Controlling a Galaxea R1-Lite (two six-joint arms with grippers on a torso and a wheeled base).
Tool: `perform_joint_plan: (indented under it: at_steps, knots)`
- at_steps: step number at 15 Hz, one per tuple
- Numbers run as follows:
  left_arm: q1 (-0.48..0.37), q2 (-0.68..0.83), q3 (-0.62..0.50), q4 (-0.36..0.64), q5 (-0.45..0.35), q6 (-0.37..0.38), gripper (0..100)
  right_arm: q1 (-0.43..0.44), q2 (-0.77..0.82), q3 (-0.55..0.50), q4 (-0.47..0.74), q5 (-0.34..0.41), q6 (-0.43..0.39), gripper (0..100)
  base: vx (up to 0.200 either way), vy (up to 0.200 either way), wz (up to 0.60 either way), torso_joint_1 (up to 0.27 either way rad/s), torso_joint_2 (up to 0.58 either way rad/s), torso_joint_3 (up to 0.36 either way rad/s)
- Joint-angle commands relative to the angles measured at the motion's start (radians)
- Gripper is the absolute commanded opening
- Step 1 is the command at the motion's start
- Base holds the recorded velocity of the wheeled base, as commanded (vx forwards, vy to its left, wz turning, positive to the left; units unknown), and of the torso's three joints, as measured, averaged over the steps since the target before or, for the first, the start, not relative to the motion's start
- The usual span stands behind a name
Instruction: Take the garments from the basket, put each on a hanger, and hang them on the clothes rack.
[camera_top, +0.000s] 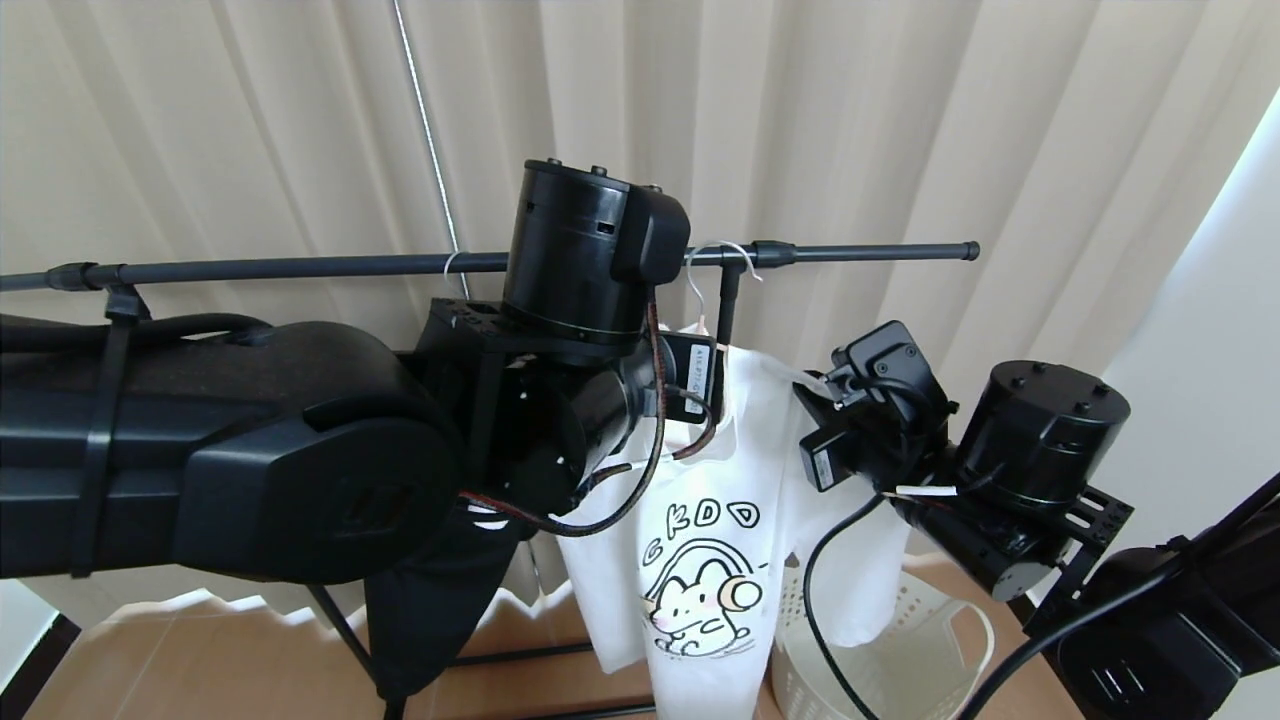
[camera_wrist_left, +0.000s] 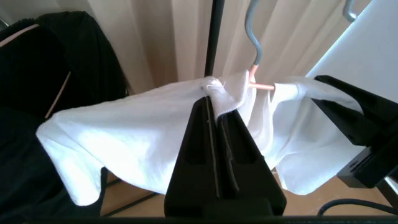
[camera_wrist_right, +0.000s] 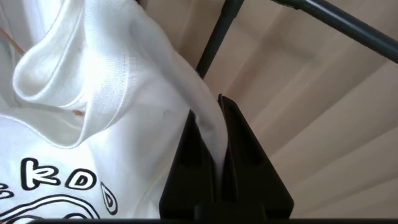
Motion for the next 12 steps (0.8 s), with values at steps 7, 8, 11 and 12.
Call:
perform_joint_plan:
  at_steps: [7, 8, 11, 12]
  knots:
    - [-0.006, -0.050, 0.070, -0.003, -0.001, 0.004, 0, 0.001, -0.051, -0.016, -0.001, 0.039, 0.055, 0, 0.000, 0.000, 0.00, 0.000, 0.00, 0.000]
    - [-0.006, -0.052, 0.084, -0.003, -0.001, 0.007, 0, 0.001, -0.054, -0.018, -0.001, 0.045, 0.070, 0, 0.000, 0.000, 0.00, 0.000, 0.00, 0.000]
    - [-0.007, -0.050, 0.093, -0.003, -0.003, 0.007, 0, 0.001, -0.067, -0.010, -0.001, 0.090, 0.092, 0, 0.000, 0.000, 0.00, 0.000, 0.00, 0.000]
    - [-0.007, -0.047, 0.093, -0.003, -0.001, 0.007, 0, 0.001, -0.068, -0.009, -0.001, 0.093, 0.093, 0, 0.000, 0.000, 0.00, 0.000, 0.00, 0.000]
